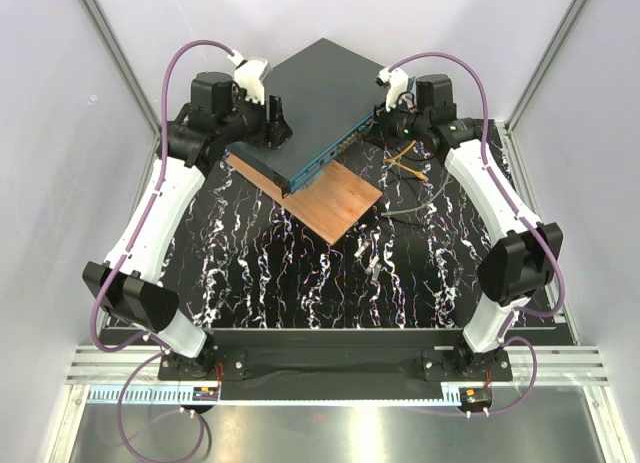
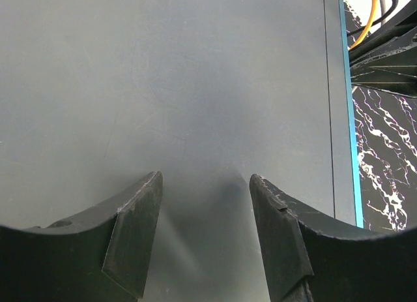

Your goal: Insert the plug into the switch port

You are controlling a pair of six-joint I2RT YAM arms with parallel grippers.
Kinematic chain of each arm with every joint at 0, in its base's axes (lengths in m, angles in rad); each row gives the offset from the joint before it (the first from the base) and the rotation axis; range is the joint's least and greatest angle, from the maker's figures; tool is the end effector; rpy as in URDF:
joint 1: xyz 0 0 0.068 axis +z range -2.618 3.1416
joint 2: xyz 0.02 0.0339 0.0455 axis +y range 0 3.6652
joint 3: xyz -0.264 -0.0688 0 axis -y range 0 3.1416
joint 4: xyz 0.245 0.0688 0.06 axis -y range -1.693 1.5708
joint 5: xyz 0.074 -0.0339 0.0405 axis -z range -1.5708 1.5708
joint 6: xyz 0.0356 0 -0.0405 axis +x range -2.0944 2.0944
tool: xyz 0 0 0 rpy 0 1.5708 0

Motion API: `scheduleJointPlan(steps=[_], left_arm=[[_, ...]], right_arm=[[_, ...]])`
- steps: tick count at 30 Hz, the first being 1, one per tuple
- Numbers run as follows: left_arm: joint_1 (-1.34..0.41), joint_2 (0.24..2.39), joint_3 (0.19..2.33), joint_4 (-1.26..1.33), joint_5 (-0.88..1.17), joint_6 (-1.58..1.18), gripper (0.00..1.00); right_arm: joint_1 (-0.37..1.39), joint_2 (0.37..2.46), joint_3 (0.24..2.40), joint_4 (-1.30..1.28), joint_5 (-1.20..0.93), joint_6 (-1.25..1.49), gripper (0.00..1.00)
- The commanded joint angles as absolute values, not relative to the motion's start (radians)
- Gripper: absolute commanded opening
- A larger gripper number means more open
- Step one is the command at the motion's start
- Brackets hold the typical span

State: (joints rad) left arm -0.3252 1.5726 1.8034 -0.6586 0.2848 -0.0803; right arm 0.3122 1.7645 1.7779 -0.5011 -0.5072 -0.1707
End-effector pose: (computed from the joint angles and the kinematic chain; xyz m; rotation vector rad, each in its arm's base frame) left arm 0.3225 -0.1193 0.4471 0.4301 1.9754 -0.5434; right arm 0.3828 0.1417 0.3866 -0.7894 1.8875 0.6086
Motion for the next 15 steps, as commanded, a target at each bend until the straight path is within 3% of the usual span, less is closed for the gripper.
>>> scheduleJointPlan(steps=[1,15], left_arm=[[-0.319,1.566,1.786,-0.621,0.308,-0.089,0.61],[-0.31,1.563,1.76,-0.607,0.311,-0.092,0.61]], right_arm=[[0.354,1.792,1.861,-0.413,-0.522,-0.146,0.22],[0.397,1.833,1.907,-0.365,-0.457,-0.048,0.22]])
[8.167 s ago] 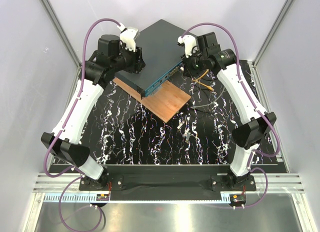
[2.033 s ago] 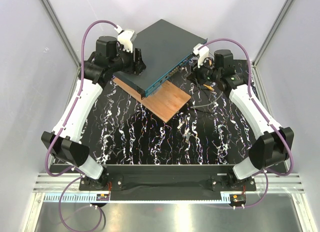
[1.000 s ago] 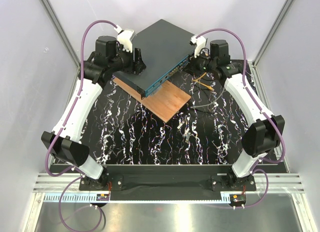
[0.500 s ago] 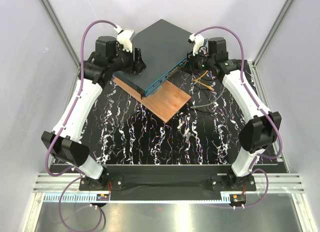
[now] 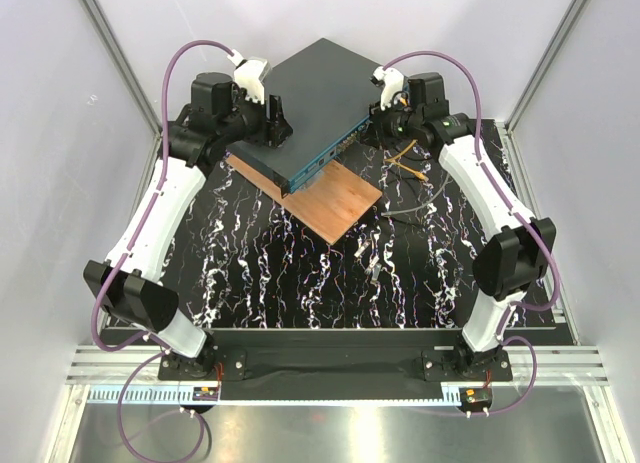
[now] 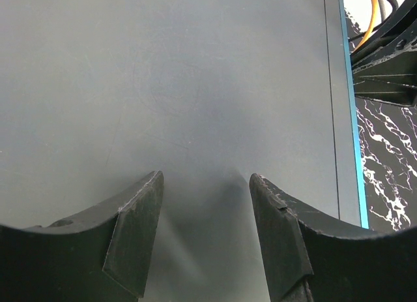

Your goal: Insert the plug into the switch port

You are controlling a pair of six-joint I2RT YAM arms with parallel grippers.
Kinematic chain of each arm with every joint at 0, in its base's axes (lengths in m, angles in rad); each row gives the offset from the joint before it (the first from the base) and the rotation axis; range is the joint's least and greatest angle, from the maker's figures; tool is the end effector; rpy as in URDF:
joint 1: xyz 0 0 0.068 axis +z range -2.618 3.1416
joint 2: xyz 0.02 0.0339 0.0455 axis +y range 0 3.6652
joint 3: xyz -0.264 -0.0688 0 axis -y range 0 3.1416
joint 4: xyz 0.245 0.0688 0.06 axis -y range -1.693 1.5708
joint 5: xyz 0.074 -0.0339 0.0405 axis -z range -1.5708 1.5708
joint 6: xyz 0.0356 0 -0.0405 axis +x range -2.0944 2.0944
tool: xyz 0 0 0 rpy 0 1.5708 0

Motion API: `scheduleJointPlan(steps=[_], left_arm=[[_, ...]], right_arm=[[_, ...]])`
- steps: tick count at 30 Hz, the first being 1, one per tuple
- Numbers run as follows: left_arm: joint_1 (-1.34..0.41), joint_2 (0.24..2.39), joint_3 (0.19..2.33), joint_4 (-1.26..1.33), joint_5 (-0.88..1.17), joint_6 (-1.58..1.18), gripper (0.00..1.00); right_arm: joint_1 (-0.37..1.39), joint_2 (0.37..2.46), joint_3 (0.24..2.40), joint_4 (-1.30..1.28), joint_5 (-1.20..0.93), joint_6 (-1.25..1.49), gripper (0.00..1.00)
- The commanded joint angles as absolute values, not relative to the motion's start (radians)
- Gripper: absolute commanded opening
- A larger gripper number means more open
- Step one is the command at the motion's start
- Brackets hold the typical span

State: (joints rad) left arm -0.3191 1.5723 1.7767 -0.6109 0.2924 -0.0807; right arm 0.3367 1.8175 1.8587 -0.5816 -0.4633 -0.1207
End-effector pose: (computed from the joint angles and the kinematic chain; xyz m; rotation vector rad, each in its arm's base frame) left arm 0.3266 -0.1187 0.4432 0.4283 1.9537 -0.5475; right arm 0.3889 0.1530 0.3851 -0.7454 1.9716 0.6175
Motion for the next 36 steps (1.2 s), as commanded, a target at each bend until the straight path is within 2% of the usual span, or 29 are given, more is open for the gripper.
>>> scheduleJointPlan(steps=[1,5,6,8,11,12,15,20,23,26,30,36], left_arm=[[-0.31,1.565,1.756,-0.607,0.311,-0.094,0.61],[-0.304,1.562,1.766,-0.607,0.321,-0.091,0.61],[-0.305,1.562,1.773,-0.614,0.324,-0.086,0.61],[-0.301,1.559,1.813,-0.638,0.331,-0.077,0.62],[-0.288,1.533,1.832,-0.644,0.383,-0.066,0.66],[-0.288,1.522,1.832,-0.641,0.399,-0.064,0.67],[-0.285,1.467,1.807,-0.615,0.481,-0.04,0.72],[-0.285,1.346,1.717,-0.562,0.665,0.044,0.82],[-0.287,1.286,1.642,-0.548,0.768,0.089,0.86],[-0.288,1.244,1.599,-0.554,0.848,0.113,0.88],[-0.301,1.207,1.554,-0.546,0.894,0.117,0.88],[-0.321,1.197,1.543,-0.656,0.928,0.224,0.88]], right_arm=[[0.399,1.832,1.898,-0.359,-0.454,-0.034,0.22],[0.399,1.81,1.885,-0.382,-0.456,-0.049,0.25],[0.4,1.787,1.878,-0.411,-0.456,-0.064,0.3],[0.396,1.749,1.836,-0.448,-0.449,-0.116,0.33],[0.353,1.649,1.737,-0.517,-0.495,-0.166,0.5],[0.336,1.593,1.709,-0.552,-0.529,-0.187,0.59],[0.259,1.484,1.609,-0.661,-0.592,-0.286,0.67],[0.206,1.361,1.433,-0.914,-0.611,-0.57,0.68],[0.213,1.333,1.343,-0.974,-0.623,-0.71,0.66],[0.248,1.367,1.286,-0.959,-0.608,-0.817,0.64],[0.38,1.477,1.232,-0.873,-0.522,-0.914,0.62],[0.422,1.629,1.246,-0.782,-0.546,-1.116,0.58]])
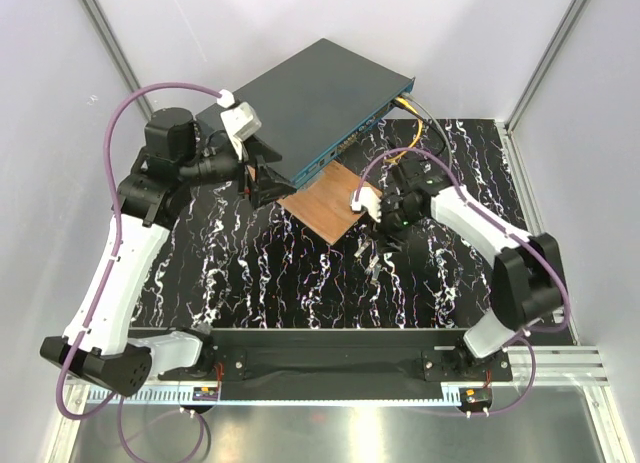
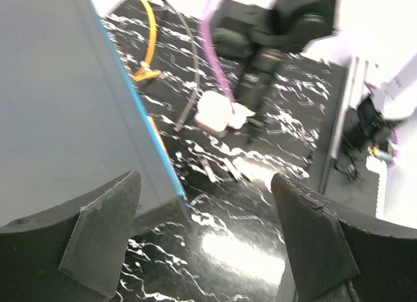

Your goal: Insert the plug into the switch port

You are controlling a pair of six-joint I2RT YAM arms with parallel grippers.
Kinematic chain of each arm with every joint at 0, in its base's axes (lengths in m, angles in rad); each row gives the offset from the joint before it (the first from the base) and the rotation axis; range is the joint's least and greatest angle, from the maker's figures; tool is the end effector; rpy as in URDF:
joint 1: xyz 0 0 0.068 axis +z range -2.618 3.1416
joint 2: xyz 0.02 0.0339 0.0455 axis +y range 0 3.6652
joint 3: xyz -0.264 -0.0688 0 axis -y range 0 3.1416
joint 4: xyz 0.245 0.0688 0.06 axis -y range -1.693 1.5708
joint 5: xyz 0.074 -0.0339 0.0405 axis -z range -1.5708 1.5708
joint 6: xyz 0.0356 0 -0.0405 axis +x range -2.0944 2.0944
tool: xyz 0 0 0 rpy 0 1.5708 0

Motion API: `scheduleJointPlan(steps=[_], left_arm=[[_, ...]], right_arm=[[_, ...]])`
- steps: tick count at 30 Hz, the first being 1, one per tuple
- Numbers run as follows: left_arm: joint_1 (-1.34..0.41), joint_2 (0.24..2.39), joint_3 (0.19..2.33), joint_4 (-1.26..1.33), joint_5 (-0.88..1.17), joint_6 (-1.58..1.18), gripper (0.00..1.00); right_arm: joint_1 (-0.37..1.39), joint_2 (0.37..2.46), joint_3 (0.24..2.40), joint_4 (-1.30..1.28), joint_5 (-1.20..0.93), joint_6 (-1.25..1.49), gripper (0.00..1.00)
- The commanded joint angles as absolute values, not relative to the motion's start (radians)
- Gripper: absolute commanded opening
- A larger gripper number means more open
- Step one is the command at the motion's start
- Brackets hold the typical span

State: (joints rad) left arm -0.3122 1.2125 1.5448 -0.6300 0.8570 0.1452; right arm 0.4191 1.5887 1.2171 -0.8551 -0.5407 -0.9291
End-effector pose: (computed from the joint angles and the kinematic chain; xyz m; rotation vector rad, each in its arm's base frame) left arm 0.2130 -0.0970 0.4688 0.9781 1.5799 -0.9100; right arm 0.2758 0.1429 0.2460 -1.7324 1.9664 0.5872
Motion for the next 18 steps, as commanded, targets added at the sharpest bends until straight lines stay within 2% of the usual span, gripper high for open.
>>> scheduleJointPlan(steps=[1,6,18], left_arm=[[-0.322,1.198,1.542,-0.666,0.934,0.233,0.88],[-0.341,1.2,1.526,-0.7,0.939,0.288,0.88],[-0.342,1.197,1.48,-0.696,0.933,0.307,0.88]], right_arm=[[0.422,1.646,1.253,-0.788,-0.554,-1.158,0.57],[0.422,1.773,1.325,-0.834,-0.598,-1.343,0.58],[0.44,1.966,1.454,-0.854,-0.581,-1.431,0.6]])
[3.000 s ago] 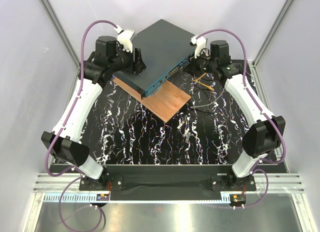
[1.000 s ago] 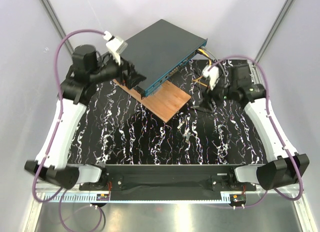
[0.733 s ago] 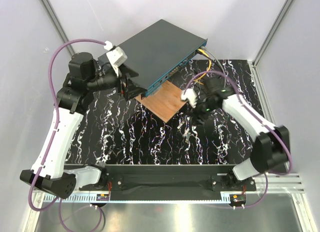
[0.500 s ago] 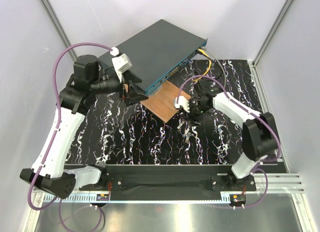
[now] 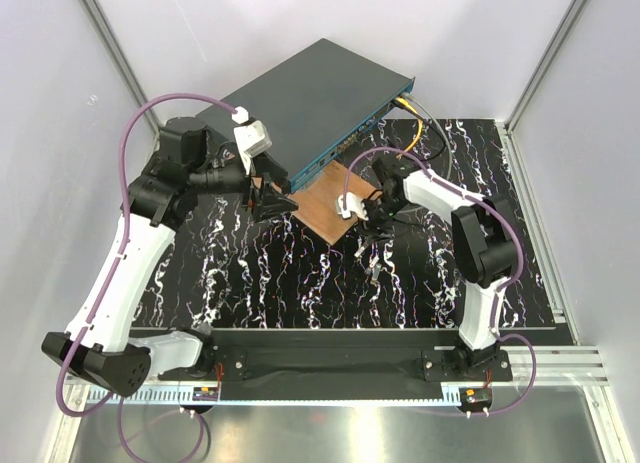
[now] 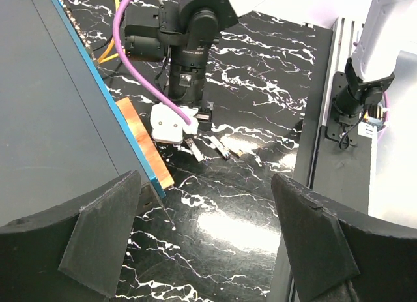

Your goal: Insert the plug into the switch port

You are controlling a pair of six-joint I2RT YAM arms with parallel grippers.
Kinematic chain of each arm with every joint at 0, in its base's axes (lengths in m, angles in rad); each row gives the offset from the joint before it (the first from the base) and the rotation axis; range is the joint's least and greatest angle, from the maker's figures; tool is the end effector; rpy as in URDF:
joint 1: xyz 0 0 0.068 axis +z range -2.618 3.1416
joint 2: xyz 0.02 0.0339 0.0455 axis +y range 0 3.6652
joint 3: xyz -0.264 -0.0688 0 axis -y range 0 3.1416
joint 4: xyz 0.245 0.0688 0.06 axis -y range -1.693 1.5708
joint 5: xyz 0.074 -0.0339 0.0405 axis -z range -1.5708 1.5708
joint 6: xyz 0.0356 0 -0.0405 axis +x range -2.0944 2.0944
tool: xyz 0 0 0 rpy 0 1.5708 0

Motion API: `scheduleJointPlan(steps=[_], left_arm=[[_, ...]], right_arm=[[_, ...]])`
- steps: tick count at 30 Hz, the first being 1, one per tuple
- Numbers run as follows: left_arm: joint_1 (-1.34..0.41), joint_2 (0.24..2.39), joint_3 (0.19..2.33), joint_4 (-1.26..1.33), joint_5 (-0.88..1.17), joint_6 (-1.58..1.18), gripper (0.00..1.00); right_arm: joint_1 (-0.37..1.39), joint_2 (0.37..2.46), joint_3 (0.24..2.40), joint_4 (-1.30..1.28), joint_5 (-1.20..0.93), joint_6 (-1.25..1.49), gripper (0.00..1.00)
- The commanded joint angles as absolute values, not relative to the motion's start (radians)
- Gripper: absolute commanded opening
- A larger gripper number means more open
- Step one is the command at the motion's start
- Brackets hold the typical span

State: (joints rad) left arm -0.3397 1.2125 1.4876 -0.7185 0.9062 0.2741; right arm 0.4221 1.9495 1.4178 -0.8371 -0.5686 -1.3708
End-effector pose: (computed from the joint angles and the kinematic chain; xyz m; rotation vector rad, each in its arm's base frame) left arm 0.2109 -0.1043 0.4439 1.1100 1.6036 -0.9457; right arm 0.3389 0.1732 0.1844 -2.1191 1.5935 0.5662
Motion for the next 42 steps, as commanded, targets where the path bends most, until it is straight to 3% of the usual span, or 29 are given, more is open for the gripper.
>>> scheduleJointPlan(steps=[1,16,23,24,29,36,42], left_arm=[[-0.344,1.195,1.476,-0.696,0.931,0.308,0.88],[-0.345,1.189,1.437,-0.672,0.928,0.313,0.88],[-0.344,1.189,1.44,-0.67,0.94,0.311,0.88],[-0.344,1.187,1.442,-0.672,0.943,0.311,0.88],[-0.344,1.183,1.445,-0.664,0.936,0.305,0.87],[-0.345,1.143,1.477,-0.634,0.858,0.357,0.87],[-0.373,1.074,1.502,-0.626,0.79,0.581,0.88]], right_arm=[[0.445,1.97,1.448,-0.853,-0.578,-1.436,0.6],[0.479,2.043,1.402,-0.859,-0.491,-1.525,0.55],[0.485,2.051,1.393,-0.902,-0.456,-1.554,0.29],[0.491,2.051,1.393,-0.914,-0.453,-1.557,0.21],[0.494,2.019,1.413,-1.002,-0.472,-1.497,0.0],[0.451,1.861,1.488,-1.176,-0.662,-1.31,0.0],[0.396,1.72,1.568,-1.322,-0.865,-1.143,0.0]])
